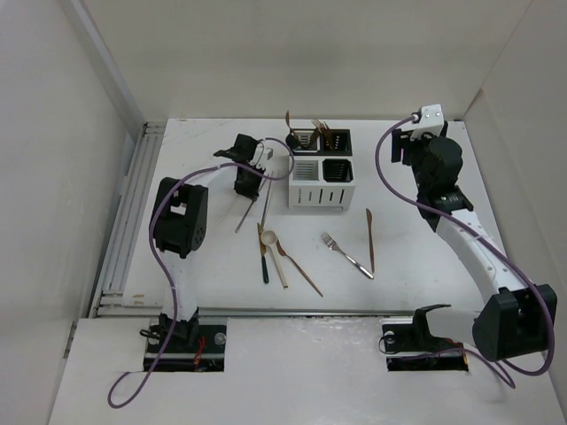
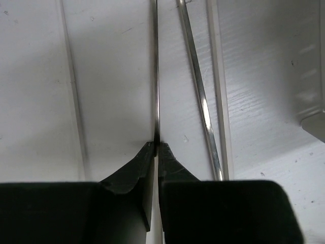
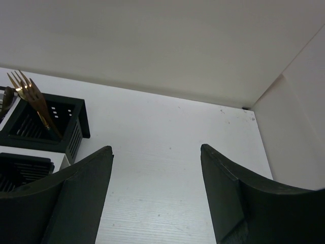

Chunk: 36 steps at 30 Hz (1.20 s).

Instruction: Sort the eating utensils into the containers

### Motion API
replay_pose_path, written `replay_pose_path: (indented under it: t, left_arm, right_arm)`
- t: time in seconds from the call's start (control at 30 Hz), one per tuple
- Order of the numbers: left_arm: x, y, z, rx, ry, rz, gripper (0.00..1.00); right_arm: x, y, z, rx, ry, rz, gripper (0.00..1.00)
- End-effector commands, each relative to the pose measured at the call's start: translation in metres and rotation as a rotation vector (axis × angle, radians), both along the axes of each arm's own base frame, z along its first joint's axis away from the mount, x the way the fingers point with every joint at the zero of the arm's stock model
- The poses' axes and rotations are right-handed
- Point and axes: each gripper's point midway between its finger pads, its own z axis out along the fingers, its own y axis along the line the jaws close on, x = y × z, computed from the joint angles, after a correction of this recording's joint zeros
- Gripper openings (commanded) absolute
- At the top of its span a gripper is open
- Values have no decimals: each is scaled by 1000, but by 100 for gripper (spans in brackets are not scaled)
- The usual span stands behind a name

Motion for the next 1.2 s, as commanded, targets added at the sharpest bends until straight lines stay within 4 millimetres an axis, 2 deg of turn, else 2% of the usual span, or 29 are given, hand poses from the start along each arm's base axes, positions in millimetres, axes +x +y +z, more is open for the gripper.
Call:
replay_pose_path:
  t: [0.0, 0.03, 0.07, 0.17, 0.3, 0.4, 0.5, 0.57, 0.6, 0.63, 0.7, 0.73, 0.77, 0.8, 0.83, 0.9, 0.97, 1.0, 1.1, 1.17]
  left_arm:
    - [-15, -2, 14, -90, 54, 16, 0]
    - [-9, -4, 23, -105, 8, 13, 0]
    - [-3, -6, 45, -126, -53, 10, 0]
    - [8, -11, 83, -167, -167, -13, 0]
    - [17, -7, 116, -208, -256, -9, 0]
    - [21, -5, 133, -226, -303, 4, 0]
    - [26, -2, 164, -253, -376, 4, 0]
    - [34, 6, 196, -274, -471, 18, 0]
    - [41, 5, 214, -293, -540, 13, 0]
    - [41, 3, 240, -311, -616, -9, 0]
    - [45, -3, 279, -358, -746, -54, 0]
    - [53, -5, 304, -386, -864, -64, 0]
    - [45, -20, 326, -425, -932, -107, 0]
    - [42, -30, 338, -455, -982, -141, 0]
    - [42, -40, 359, -485, -1078, -182, 0]
    - [31, -67, 365, -541, -1125, -256, 0]
    - [27, -87, 372, -586, -1172, -313, 0]
    - [29, -104, 364, -602, -1162, -336, 0]
    - [39, -125, 359, -679, -1164, -348, 0]
    - [37, -144, 351, -713, -1160, -370, 0]
  right_arm:
    - [-5, -6, 14, -3, -48, -17, 75]
    - [-5, -5, 14, -3, -48, -8, 75]
    - [-5, -4, 14, 6, -48, -8, 75]
    - [-5, -4, 14, 17, -48, -8, 75]
    - [-7, -2, 17, 37, -57, 1, 75]
    - [-7, -2, 13, 36, -48, 1, 75]
    - [-12, -2, 16, 47, -59, 1, 75]
    - [-12, -2, 16, 47, -59, 1, 75]
    - [-12, -2, 16, 47, -59, 1, 75]
    - [-12, -2, 16, 47, -59, 1, 75]
    - [-12, 0, 16, 47, -58, 13, 75]
    - [-12, 0, 16, 60, -58, 13, 75]
    - [-11, 3, 23, 79, -79, 25, 75]
    - [-8, 6, 21, 89, -76, 38, 75]
    - [-8, 7, 21, 100, -75, 39, 75]
    - [-7, 12, 29, 126, -106, 63, 75]
    - [-5, 16, 28, 138, -107, 85, 75]
    - [-5, 17, 28, 149, -107, 86, 75]
    - [-5, 20, 28, 148, -106, 104, 75]
    - [-7, 20, 32, 149, -115, 105, 75]
